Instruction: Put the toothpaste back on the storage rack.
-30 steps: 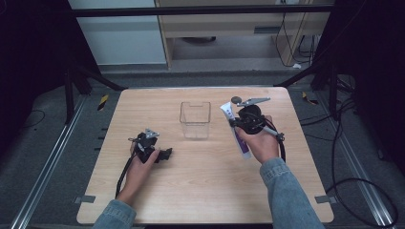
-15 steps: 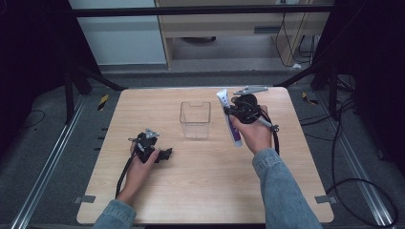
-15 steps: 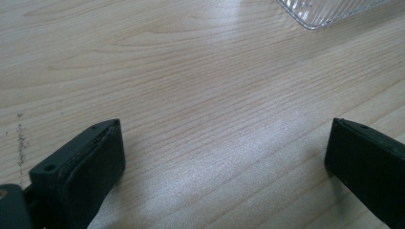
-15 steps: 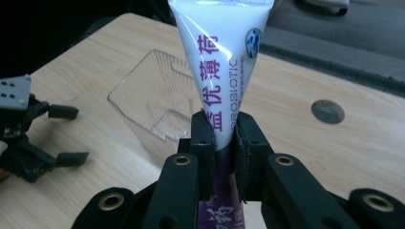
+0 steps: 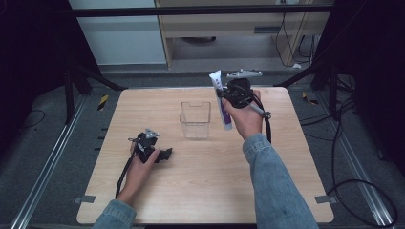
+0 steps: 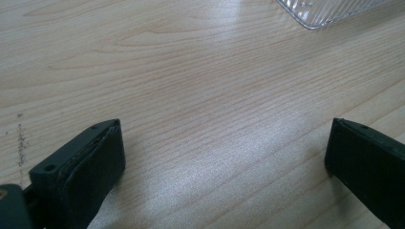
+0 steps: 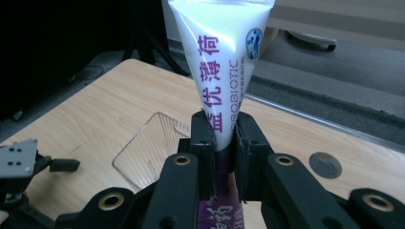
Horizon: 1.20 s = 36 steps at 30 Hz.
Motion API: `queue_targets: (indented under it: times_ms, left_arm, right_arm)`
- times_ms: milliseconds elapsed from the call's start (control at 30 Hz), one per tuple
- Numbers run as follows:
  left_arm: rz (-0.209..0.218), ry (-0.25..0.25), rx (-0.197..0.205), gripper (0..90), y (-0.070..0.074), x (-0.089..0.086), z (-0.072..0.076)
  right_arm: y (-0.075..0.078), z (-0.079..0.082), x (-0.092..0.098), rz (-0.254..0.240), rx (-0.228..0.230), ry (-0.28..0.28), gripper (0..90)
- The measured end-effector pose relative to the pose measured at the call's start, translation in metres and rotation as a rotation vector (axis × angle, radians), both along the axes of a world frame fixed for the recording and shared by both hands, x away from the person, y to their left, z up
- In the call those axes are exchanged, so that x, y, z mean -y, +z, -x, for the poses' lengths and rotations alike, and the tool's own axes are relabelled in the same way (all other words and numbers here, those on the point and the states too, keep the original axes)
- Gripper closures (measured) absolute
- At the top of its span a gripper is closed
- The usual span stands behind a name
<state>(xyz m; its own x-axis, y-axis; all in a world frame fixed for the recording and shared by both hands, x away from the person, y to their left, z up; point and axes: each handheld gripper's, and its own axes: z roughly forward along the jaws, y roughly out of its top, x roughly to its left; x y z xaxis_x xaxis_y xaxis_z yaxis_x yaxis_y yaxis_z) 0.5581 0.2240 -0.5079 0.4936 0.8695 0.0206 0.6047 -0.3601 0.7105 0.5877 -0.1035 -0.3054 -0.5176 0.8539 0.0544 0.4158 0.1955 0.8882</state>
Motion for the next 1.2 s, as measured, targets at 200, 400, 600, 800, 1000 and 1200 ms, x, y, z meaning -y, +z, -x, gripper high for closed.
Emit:
queue_targets:
  times_ms: [200,400,600,800,1000,1200]
  left_arm:
    - [0.001,0.0,0.0,0.0,0.0,0.0,0.0]
    - [0.0,0.0,0.0,0.0,0.0,0.0,0.0]
    - [0.0,0.0,0.0,0.0,0.0,0.0,0.0]
    - [0.0,0.0,-0.001,0.0,0.0,0.0,0.0]
    - [0.0,0.0,0.0,0.0,0.0,0.0,0.0]
    - [0.0,0.0,0.0,0.0,0.0,0.0,0.0]
  right_arm:
    - [0.009,-0.008,-0.008,-0.008,0.034,-0.004,80.1]
    - [0.013,-0.013,-0.016,-0.017,0.066,-0.008,80.1]
    - [0.016,-0.017,-0.024,-0.039,0.097,-0.01,80.1]
    - [0.017,-0.021,-0.03,-0.052,0.119,-0.017,80.0]
    - [0.019,-0.024,-0.037,-0.081,0.154,-0.037,80.0]
    - [0.015,-0.027,-0.044,-0.097,0.173,-0.045,80.0]
